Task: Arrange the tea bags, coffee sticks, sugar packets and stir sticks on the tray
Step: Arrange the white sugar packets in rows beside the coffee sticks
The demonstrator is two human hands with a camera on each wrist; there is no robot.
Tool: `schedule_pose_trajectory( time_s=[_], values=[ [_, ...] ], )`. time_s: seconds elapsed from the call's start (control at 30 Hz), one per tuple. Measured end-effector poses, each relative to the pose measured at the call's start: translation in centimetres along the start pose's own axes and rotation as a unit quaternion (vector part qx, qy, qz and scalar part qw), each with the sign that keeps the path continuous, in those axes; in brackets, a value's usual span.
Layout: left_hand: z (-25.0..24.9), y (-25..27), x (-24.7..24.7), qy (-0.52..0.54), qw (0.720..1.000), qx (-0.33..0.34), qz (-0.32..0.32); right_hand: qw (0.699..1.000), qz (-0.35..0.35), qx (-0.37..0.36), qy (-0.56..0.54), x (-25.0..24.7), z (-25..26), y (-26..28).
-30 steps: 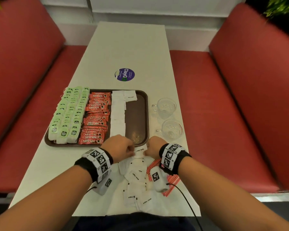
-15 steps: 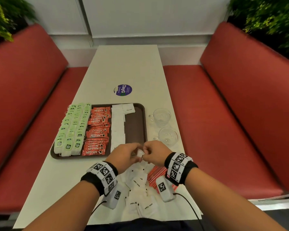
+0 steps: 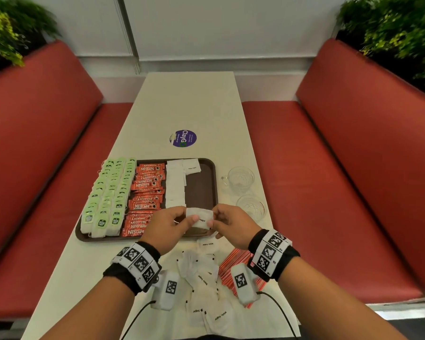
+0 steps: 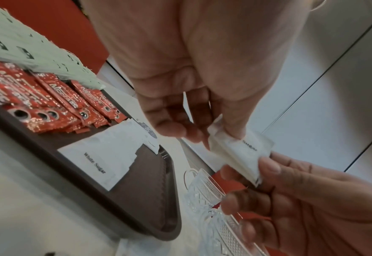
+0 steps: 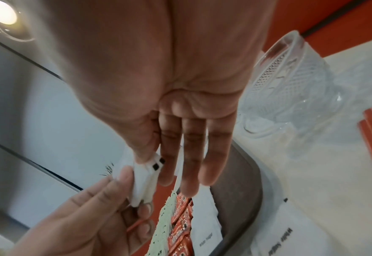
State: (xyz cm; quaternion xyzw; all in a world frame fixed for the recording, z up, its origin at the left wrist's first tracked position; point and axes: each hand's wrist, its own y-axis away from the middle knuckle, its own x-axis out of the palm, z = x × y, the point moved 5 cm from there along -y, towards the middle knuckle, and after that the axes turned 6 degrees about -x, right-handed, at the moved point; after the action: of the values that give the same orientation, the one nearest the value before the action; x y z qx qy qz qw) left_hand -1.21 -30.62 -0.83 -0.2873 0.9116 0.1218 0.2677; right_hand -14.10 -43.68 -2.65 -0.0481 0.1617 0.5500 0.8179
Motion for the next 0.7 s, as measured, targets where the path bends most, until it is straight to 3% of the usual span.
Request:
schedule_pose_trajectory(
  time_s=[0.17,0.3,0.7],
  values=[
    [0.3,-0.3,-0.6,0.023,1.0,-0.011,-0.015,0.996,-0.006,-0.001,-0.09,0.0,0.8,-0.4],
    [-0.4,-0.4,-0.5,-0.017,1.0,0.021,0.003,0.985,0.009,-0.022,-0.169,0.1,1.2,-1.1],
    [-1.5,-2.8,-2.5,-0.064,0.995,0.057,-0.047,0.98,-0.019,-0.022,-0.197,-1.5,1.6,-3.3]
  ],
)
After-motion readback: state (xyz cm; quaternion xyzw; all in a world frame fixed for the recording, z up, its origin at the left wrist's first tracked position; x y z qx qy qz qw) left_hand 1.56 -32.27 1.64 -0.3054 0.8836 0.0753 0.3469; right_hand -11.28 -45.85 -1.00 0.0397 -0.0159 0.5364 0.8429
